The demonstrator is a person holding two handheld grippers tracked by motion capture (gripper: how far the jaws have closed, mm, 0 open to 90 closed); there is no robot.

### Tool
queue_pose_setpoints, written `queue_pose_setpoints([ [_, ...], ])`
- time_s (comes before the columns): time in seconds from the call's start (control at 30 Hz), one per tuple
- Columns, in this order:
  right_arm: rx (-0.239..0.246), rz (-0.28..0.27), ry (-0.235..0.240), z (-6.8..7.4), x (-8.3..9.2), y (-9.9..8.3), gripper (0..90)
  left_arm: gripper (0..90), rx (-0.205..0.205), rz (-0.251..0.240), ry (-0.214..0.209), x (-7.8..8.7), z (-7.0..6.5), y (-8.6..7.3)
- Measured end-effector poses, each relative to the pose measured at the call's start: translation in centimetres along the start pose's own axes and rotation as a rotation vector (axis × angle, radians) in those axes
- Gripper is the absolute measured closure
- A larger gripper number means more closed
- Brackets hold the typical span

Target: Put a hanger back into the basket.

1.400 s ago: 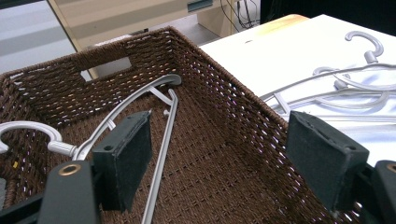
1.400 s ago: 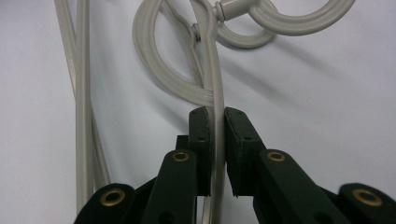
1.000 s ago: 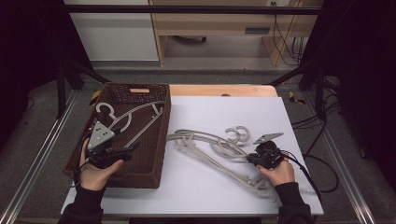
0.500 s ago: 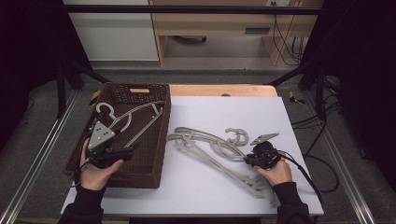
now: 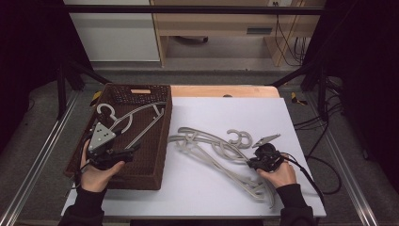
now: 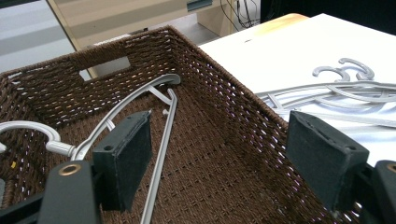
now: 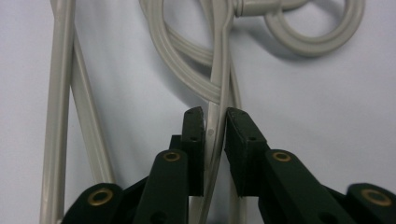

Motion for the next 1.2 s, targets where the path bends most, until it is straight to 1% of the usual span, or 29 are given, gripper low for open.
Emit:
queue_pose_setpoints([
  [0.03,-0.002,0.013,0.0,0.0,-0.3,-0.1,76.1,22.4,-0.001,0.0,-0.001,0.0,0.0,0.0],
  [0.07,0.004,0.027,0.012,0.1,-0.5,-0.2,76.0,22.4,-0.002,0.0,-0.001,0.0,0.0,0.0],
  [0.13,-0.02,0.02,0.022,0.3,-0.8,-0.1,76.0,22.5,0.001,0.001,0.0,-0.1,0.0,0.0],
  [0.17,-0.016,0.016,0.024,0.2,-0.9,-0.1,76.8,22.4,0.0,0.004,0.001,0.0,0.0,-0.1],
  [0.2,-0.051,0.012,0.019,0.1,-1.0,0.0,78.2,22.4,0.0,0.005,0.002,-0.1,0.1,-0.1],
  [0.27,-0.055,0.011,0.016,0.1,-1.0,0.0,78.6,22.4,0.001,0.005,0.001,-0.1,0.1,-0.1],
  [0.3,-0.065,0.015,0.012,0.1,-1.0,0.0,79.3,22.4,0.0,0.005,0.001,0.0,0.1,-0.1],
  [0.37,-0.076,0.016,-0.001,0.0,-0.9,0.1,81.9,22.4,0.003,0.002,0.001,0.0,0.1,-0.1],
  [0.43,-0.068,0.022,0.0,0.0,-0.8,0.0,82.0,22.4,0.003,0.002,0.002,0.0,0.1,-0.1],
  [0.5,-0.069,0.01,-0.005,0.1,-0.7,0.1,82.2,22.5,0.002,0.0,0.001,0.0,0.1,0.0],
  [0.53,-0.074,-0.002,-0.011,0.1,-0.6,0.2,82.2,22.4,0.001,0.001,0.0,0.0,0.1,0.0],
  [0.57,-0.066,-0.014,-0.011,0.0,-0.4,0.3,82.2,22.4,0.002,-0.001,0.001,0.0,0.1,0.0],
  [0.63,-0.073,-0.029,-0.033,-0.2,0.1,0.4,82.3,22.4,0.004,-0.001,0.001,0.0,0.1,0.0],
  [0.7,-0.077,-0.044,-0.045,-0.4,0.6,0.5,82.4,22.4,0.005,-0.001,0.002,0.0,0.1,0.0],
  [0.73,-0.063,-0.063,-0.047,-0.7,1.2,0.6,82.4,22.4,0.002,-0.002,0.002,0.0,0.2,0.0],
  [0.77,-0.063,-0.063,-0.047,-0.7,1.2,0.6,82.4,22.4,0.004,-0.002,0.002,0.0,0.1,0.0],
  [0.8,-0.08,-0.078,-0.039,-0.6,1.4,0.7,82.4,22.4,0.003,-0.002,0.001,0.0,0.1,0.0],
  [0.87,-0.076,-0.108,-0.044,-0.9,2.1,0.9,82.3,22.4,0.002,-0.003,0.001,0.0,0.1,0.0],
  [0.9,-0.085,-0.127,-0.052,-1.0,2.4,1.1,82.3,22.4,-0.002,-0.003,0.0,0.1,0.1,0.0],
  [0.93,-0.079,-0.158,-0.064,-1.4,3.2,1.3,82.3,22.4,-0.001,-0.003,0.0,0.1,0.1,0.0],
  [0.97,-0.079,-0.158,-0.064,-1.4,3.2,1.3,82.3,22.4,-0.004,-0.003,0.001,0.1,0.1,0.1],
  [1.0,-0.078,-0.194,-0.064,-1.5,4.1,1.5,82.3,22.4,-0.002,-0.005,0.002,0.1,0.1,0.1],
  [1.03,-0.078,-0.194,-0.064,-1.5,4.1,1.5,82.3,22.4,-0.001,-0.008,0.0,0.1,0.0,0.1],
  [1.07,-0.072,-0.219,-0.067,-1.5,4.9,1.8,82.3,22.4,-0.003,-0.009,-0.001,0.1,0.0,0.2],
  [1.1,-0.072,-0.219,-0.067,-1.5,4.9,1.8,82.3,22.4,-0.002,-0.011,-0.001,0.2,-0.1,0.2],
  [1.13,-0.063,-0.232,-0.065,-1.5,5.3,2.0,82.3,22.4,0.002,-0.014,-0.005,0.2,-0.2,0.3],
  [1.17,-0.055,-0.245,-0.064,-1.4,5.6,2.2,82.2,22.4,-0.006,-0.016,-0.007,0.3,-0.1,0.4],
  [1.2,-0.044,-0.252,-0.061,-1.3,6.0,2.3,82.2,22.4,0.0,-0.02,-0.008,0.4,-0.2,0.6],
])
Point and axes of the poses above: each handheld gripper's, and its own axes: x roughly backward along the jaws, y roughly out of its top, z roughly to its left, the point moved 5 cm from there along -x, roughly forward along the jaws, and after that the axes turned 11 degrees about -z, right-handed, at the moved point
